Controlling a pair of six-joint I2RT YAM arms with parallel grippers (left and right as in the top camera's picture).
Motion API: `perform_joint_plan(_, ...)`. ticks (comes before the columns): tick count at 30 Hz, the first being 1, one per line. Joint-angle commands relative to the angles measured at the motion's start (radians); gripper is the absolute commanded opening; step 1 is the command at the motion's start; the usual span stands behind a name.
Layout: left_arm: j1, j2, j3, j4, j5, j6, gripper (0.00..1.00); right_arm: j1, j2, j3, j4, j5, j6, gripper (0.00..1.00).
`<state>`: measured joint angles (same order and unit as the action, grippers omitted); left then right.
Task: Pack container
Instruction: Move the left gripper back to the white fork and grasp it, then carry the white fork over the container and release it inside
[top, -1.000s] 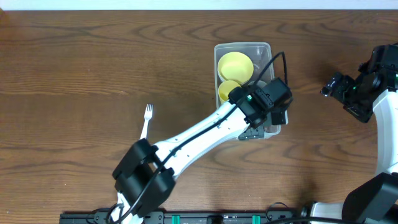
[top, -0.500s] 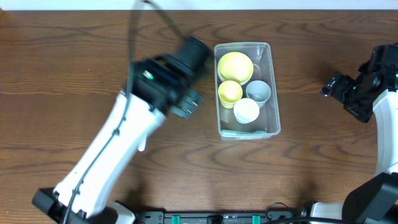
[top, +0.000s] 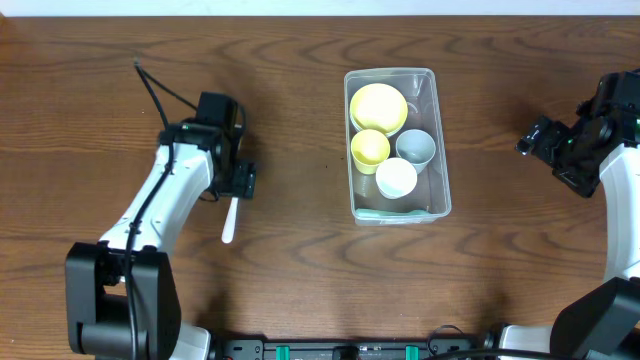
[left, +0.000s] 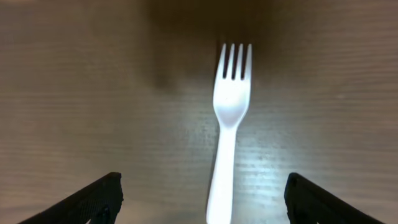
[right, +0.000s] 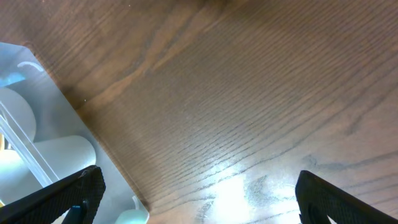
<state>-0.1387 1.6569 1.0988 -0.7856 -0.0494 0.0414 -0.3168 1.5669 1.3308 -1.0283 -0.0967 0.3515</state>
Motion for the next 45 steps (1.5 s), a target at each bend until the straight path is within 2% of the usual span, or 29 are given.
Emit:
perform_joint_plan(1,0.005,0.000,-0.074,0.060,0.044,0.027,0.83,-0.005,-0.002,-0.001,-0.001,0.003,-0.008,0.99)
perform_joint_plan(5,0.005,0.050,-0.104,0.103,0.068,0.037,0.80,-0.006,-0.002,-0.001,-0.001,0.003,-0.008,0.99)
perform_joint_plan(9,0.005,0.122,-0.105,0.119,0.068,0.037,0.73,-0.006,-0.002,-0.001,-0.001,0.003,-0.008,0.99)
perform_joint_plan(13,0.005,0.157,-0.105,0.138,0.064,0.037,0.61,-0.005,-0.001,-0.001,-0.001,0.003,-0.008,0.99)
perform_joint_plan(15,0.005,0.154,-0.101,0.144,0.063,0.037,0.51,-0.005,-0.002,-0.001,-0.001,0.003,-0.008,0.99)
perform_joint_plan(17,0.005,0.149,-0.090,0.142,0.057,0.037,0.47,-0.006,-0.002,-0.001,-0.001,0.003,-0.009,0.99)
perform_joint_plan(22,0.002,0.096,-0.060,0.097,0.058,0.036,0.15,-0.005,-0.002,-0.001,-0.001,0.003,-0.008,0.99)
perform_joint_plan(25,-0.017,0.026,-0.011,0.031,0.058,0.036,0.07,-0.006,-0.002,-0.001,-0.001,0.003,-0.008,0.99)
perform_joint_plan(30,-0.113,-0.130,0.132,-0.086,0.062,0.037,0.06,-0.005,-0.002,-0.001,-0.001,0.003,-0.008,0.99)
perform_joint_plan(35,-0.336,-0.245,0.270,-0.093,0.065,0.115,0.06,-0.005,-0.001,-0.001,-0.001,0.003,-0.008,0.99)
perform_joint_plan(40,-0.568,-0.231,0.297,-0.019,0.065,0.282,0.06,-0.005,-0.002,-0.001,-0.001,0.003,-0.008,0.99)
perform_joint_plan(45,-0.698,-0.103,0.297,0.044,0.065,0.390,0.06,-0.006,-0.002,-0.001,-0.001,0.003,-0.008,0.99)
